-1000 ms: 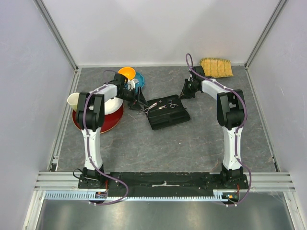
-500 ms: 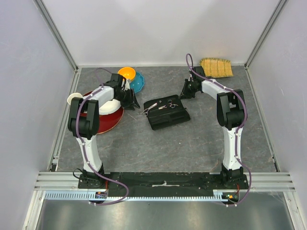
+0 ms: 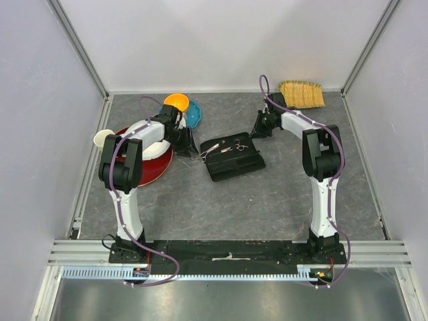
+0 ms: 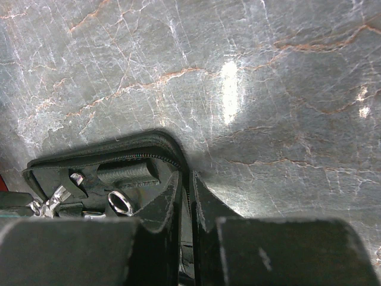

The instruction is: Sort the hair-cutting tools

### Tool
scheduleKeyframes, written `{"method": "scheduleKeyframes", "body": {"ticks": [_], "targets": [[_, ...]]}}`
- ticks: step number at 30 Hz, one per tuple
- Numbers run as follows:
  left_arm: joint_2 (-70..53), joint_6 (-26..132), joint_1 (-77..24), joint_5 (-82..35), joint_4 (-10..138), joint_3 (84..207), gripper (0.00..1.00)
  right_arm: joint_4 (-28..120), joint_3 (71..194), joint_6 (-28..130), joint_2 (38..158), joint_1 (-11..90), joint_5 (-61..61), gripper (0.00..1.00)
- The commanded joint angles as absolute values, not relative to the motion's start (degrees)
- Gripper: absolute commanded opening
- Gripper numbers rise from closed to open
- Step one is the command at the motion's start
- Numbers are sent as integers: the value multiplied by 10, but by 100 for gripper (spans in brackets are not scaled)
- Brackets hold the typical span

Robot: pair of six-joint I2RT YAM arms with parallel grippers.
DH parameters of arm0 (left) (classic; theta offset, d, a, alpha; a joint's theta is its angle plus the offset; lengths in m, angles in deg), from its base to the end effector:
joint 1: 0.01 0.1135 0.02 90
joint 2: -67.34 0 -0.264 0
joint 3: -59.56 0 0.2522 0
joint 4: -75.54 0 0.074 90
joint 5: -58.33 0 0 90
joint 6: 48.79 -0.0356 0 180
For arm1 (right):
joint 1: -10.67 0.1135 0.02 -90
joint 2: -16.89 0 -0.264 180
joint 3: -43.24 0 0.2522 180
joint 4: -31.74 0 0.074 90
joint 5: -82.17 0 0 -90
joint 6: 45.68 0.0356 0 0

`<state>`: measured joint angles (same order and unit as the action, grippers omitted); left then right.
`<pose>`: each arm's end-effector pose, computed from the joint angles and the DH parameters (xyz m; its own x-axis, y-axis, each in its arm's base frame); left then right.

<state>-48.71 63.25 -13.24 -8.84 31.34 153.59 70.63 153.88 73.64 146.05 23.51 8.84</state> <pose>0.3987 -0.1079 0.1584 -0.9620 -0.1291 -0.2405 0.0024 0.8770 -0.4804 0.4697 0.1175 0.1470 -0.8943 0.2773 -0.3513 0.0853 0.8761 0.4745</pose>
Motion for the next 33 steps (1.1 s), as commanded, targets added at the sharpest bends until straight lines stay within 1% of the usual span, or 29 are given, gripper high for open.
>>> {"method": "scheduleKeyframes", "body": {"ticks": [1,7,8,9,12,18,24,25,29,30,33], "targets": [[-508,598,-145,-139,294,1565,46,716,1517,731,1488,243,61,13],[-521,571,-152,-162,283,1585,40,716,1517,730,1490,242,63,13],[-524,569,-156,-162,283,1592,37,716,1517,730,1491,240,63,13],[-526,564,-158,-165,281,1597,33,716,1517,730,1491,241,64,13],[-535,544,-168,-174,266,1616,29,716,1516,729,1490,241,64,13],[-533,483,-180,-189,254,1628,24,715,1516,730,1491,241,66,13],[-518,439,-181,-213,255,1624,24,715,1514,730,1488,240,66,13],[-516,442,-181,-218,255,1625,24,716,1515,730,1490,240,67,13],[-491,488,-179,-259,261,1625,33,715,1513,731,1487,240,66,13],[-480,519,-179,-281,256,1628,36,716,1512,731,1487,239,65,13],[-449,597,-179,-298,233,1639,48,715,1509,738,1485,240,65,13]]}}
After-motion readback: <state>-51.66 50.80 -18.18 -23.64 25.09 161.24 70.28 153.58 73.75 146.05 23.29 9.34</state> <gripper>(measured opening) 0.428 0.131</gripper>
